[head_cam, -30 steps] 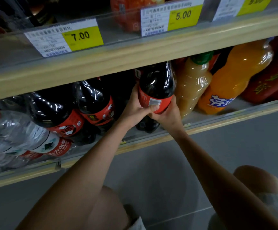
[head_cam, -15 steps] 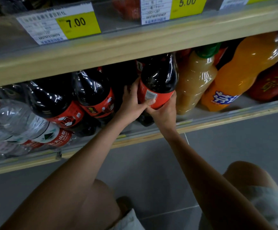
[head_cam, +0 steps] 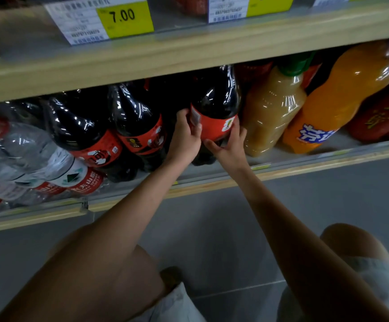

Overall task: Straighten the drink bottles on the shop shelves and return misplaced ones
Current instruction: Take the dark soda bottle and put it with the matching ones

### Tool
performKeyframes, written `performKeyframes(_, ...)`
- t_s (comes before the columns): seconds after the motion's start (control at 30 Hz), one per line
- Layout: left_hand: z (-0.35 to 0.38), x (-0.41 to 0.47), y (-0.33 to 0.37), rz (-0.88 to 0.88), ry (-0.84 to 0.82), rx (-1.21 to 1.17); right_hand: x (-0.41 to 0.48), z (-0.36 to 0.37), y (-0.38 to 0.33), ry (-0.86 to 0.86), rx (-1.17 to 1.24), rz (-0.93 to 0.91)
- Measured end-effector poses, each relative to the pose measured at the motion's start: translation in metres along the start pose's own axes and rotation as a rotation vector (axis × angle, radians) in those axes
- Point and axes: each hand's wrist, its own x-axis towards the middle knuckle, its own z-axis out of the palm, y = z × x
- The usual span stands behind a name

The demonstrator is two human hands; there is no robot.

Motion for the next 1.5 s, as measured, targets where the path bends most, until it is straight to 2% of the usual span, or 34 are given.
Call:
performKeyframes(0.17,-0.008,0.008,-0.006,-0.172,0.049,0.007,-0.005,0.010,-0.006,-0.012,-0.037,-0.046)
performKeyframes(0.43,-0.020,0.002,-0.011,-0.174,0.075,-0.044,-0.002,0.018,-0.011,-0.024,-0.041,-0.057)
performKeyframes(0.73,-0.027,0.000,-0.017,-0.212,-0.076,-0.080,0.001,0.022,-0.007,-0.016,-0.090,-0.078)
performKeyframes(0.9,-0.027,-0.002,-0.017,-0.205,-0.067,-0.095,0.001,0.019,-0.006,-0.051,-0.035,-0.109)
performKeyframes(1.17,-0.027,-0.003,-0.017,-0.184,-0.056,-0.054,0.001,0.013,-0.011,-0.063,-0.109,-0.095)
performKeyframes(1.27,-0.028,-0.007,-0.012,-0.164,-0.061,0.151,0.000,0.010,-0.015,-0.074,-0.258,-0.071)
performKeyframes(1.43,-0.023,-0.028,-0.007,-0.012,-0.118,0.855,-0.014,-0.005,-0.013,-0.124,-0.806,-0.132)
performKeyframes(1.5,-0.023,-0.034,-0.003,0.003,-0.189,1.042,-0.024,-0.015,-0.010,-0.186,-0.942,-0.182)
